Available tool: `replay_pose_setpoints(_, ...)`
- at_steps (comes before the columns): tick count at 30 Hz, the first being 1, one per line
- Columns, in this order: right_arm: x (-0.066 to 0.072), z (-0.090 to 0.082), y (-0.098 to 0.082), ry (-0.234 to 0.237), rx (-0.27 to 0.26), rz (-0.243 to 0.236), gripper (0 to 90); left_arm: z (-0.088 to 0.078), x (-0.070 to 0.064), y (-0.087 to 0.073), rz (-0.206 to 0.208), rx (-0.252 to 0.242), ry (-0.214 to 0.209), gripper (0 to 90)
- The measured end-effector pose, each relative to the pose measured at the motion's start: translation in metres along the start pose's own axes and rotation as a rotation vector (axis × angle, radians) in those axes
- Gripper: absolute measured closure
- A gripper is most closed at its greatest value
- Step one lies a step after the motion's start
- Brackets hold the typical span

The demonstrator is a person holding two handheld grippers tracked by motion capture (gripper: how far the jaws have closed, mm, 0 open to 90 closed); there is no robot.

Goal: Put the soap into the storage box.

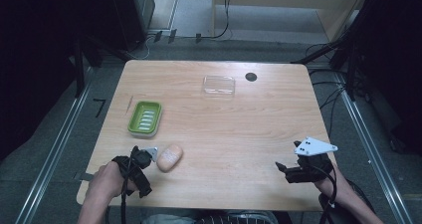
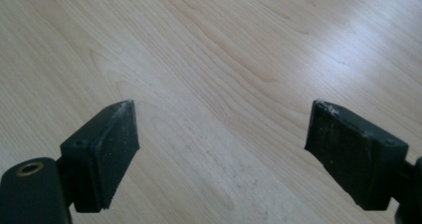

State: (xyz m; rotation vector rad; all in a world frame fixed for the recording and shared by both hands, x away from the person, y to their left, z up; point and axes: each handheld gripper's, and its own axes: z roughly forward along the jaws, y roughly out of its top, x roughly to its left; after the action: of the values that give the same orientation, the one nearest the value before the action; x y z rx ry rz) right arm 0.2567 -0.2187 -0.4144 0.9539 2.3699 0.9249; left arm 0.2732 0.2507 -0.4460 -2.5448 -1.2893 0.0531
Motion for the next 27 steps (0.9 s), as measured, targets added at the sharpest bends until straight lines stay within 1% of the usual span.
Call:
replay_pose_setpoints(3, 0.000, 0.000, 0.000, 0.003, 0.001, -0.003, 13.4, -0.001, 0.000, 0.000, -0.002, -0.001, -0.005, 2.9)
replay_pose_setpoints(6, 0.001, 0.001, 0.001, 0.000, 0.002, -0.005, 13.4, -0.001, -0.001, -0.001, 0.004, -0.008, -0.023, 2.6)
replay_pose_setpoints(7, 0.001, 0.000, 0.001, 0.001, -0.001, -0.009, 13.4, -0.002, -0.001, -0.001, 0.004, -0.007, -0.024, 2.5)
replay_pose_setpoints(10, 0.001, 0.000, 0.001, -0.001, 0.001, 0.000, 13.4, -0.003, -0.002, 0.000, 0.011, -0.018, -0.030, 2.0)
replay_pose_setpoints(12, 0.001, 0.000, 0.001, -0.001, -0.001, -0.009, 13.4, -0.004, -0.003, 0.000, 0.015, -0.020, -0.033, 2.0)
replay_pose_setpoints(14, 0.002, 0.000, 0.001, -0.003, -0.001, -0.012, 13.4, -0.006, -0.005, 0.001, 0.021, -0.028, -0.037, 1.6)
replay_pose_setpoints(15, 0.001, 0.000, 0.001, -0.004, 0.003, -0.005, 13.4, -0.008, -0.005, 0.002, 0.025, -0.039, -0.040, 1.4)
replay_pose_setpoints(19, 0.002, -0.001, 0.001, -0.005, 0.003, -0.003, 13.4, -0.011, -0.006, 0.004, 0.027, -0.051, -0.042, 0.0)
replay_pose_setpoints(22, 0.001, -0.001, 0.000, -0.005, 0.000, -0.002, 13.4, -0.012, -0.007, 0.006, 0.025, -0.051, -0.041, 0.0)
replay_pose_setpoints(24, 0.001, -0.001, 0.000, -0.007, 0.003, 0.000, 13.4, -0.014, -0.008, 0.007, 0.034, -0.066, -0.043, 0.0)
replay_pose_setpoints(25, 0.002, -0.001, 0.000, -0.006, 0.002, -0.002, 13.4, -0.017, -0.010, 0.008, 0.040, -0.080, -0.056, 0.0)
replay_pose_setpoints(27, 0.002, -0.001, 0.001, -0.006, 0.002, -0.001, 13.4, -0.017, -0.011, 0.009, 0.045, -0.084, -0.059, 0.0)
